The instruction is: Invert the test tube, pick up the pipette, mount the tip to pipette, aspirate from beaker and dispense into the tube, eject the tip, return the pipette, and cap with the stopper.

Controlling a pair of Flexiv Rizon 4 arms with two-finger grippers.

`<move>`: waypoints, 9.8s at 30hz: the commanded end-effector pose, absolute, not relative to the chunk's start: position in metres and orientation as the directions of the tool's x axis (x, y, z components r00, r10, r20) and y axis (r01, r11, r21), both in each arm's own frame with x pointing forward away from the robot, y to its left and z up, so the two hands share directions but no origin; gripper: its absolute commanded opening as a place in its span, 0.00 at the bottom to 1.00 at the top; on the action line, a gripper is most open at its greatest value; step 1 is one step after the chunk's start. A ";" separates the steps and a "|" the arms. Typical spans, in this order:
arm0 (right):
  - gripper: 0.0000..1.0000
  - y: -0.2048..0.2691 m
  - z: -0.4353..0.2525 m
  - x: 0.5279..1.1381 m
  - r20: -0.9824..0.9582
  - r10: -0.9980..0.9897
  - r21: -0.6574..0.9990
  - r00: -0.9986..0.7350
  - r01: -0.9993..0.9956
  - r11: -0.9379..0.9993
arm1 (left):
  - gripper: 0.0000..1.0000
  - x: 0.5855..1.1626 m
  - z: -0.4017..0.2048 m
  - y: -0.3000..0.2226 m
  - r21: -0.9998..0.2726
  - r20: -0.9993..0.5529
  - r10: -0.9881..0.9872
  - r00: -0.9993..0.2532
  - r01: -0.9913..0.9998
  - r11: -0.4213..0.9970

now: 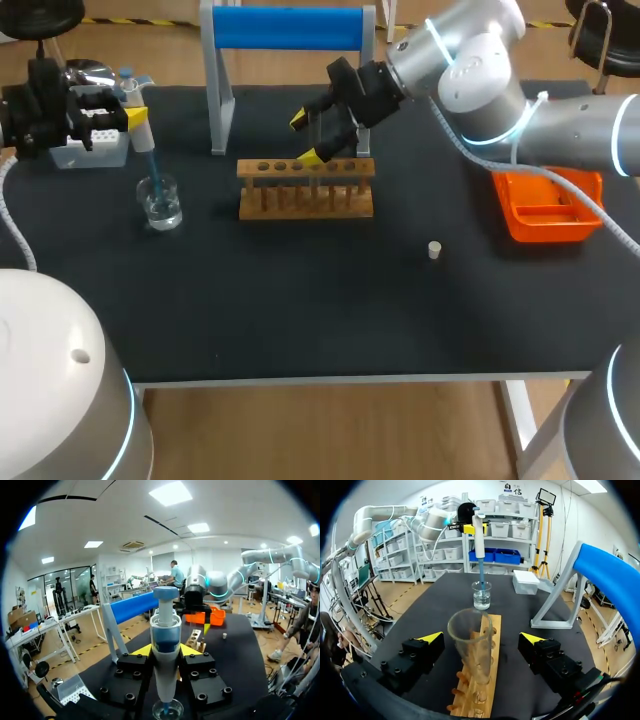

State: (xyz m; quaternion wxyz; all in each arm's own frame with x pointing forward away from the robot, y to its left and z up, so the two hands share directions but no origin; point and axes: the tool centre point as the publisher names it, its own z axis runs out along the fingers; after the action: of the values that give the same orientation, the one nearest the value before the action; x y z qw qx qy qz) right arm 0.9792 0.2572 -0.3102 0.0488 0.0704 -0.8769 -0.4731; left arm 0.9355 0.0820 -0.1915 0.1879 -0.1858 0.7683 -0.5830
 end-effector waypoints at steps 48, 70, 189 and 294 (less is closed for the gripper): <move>1.00 0.252 -0.305 0.977 -0.003 -0.167 0.807 -0.986 -0.101 0.582 | 0.00 0.934 -0.191 0.081 -0.966 -0.074 -0.507 -0.859 -0.066 0.252; 1.00 0.252 -0.305 0.977 -0.003 -0.167 0.807 -0.986 -0.101 0.582 | 0.00 0.934 -0.191 0.081 -0.966 -0.074 -0.507 -0.859 -0.066 0.252; 1.00 0.252 -0.305 0.977 -0.003 -0.167 0.807 -0.986 -0.101 0.582 | 0.00 0.967 -0.006 -0.190 -0.957 -0.077 -0.236 -0.969 0.006 0.289; 1.00 0.252 -0.305 0.977 -0.003 -0.167 0.807 -0.986 -0.101 0.582 | 0.00 0.978 -0.018 -0.183 -0.964 -0.059 -0.276 -0.959 -0.018 0.267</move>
State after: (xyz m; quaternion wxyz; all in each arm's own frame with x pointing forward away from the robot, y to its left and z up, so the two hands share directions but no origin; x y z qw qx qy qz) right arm 0.9772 0.2518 -0.3058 0.0370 0.0756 -0.8882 -0.4517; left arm 0.9765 -0.1820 -0.0171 0.1073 -0.0936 0.7893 -0.5973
